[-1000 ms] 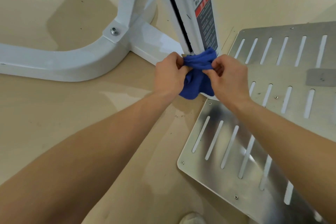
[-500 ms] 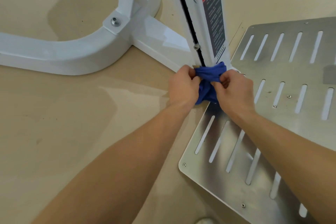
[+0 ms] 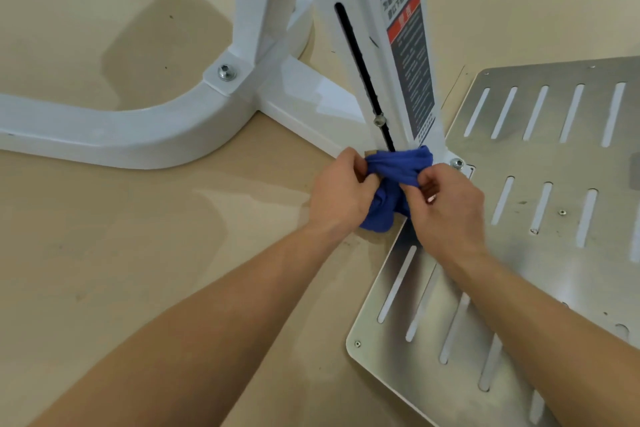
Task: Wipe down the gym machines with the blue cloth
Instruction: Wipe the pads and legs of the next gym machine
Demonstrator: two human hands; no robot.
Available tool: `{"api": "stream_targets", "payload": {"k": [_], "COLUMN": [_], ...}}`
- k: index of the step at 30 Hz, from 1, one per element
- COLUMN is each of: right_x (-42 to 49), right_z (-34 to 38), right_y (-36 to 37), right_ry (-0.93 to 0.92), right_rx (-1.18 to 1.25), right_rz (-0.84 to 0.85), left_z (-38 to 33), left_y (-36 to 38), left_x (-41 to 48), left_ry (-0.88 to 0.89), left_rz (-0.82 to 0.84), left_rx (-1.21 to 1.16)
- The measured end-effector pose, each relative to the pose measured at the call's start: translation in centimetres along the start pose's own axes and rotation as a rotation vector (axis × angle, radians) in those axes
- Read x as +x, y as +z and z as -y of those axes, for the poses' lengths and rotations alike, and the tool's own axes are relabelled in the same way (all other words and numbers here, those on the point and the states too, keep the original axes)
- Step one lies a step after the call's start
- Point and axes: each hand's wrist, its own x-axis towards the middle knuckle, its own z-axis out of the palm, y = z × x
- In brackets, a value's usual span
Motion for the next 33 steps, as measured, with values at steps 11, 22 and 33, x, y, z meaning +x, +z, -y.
{"api": "stream_targets", "payload": {"k": [11, 22, 33], "right_x": [0.0, 3.0, -4.0], "right_z": [6.9, 8.8, 12.3], "right_y": [6.1, 11.3, 3.0], "right_ry": [-0.067, -0.005, 0.057], "right_rx": [0.106, -0.012, 0.518], "right_rz": [0.087, 0.239, 0.630], "left_z": [1.3, 4.6, -0.9], "left_y": [-6.2, -9.2, -15.3], "left_x": [3.2, 5.1, -5.3], "left_ry": [0.162, 0.288, -0.223], "left_rz": [-0.164, -0.093, -0.027], "left_rx": [0.104, 0.708, -0.122]}}
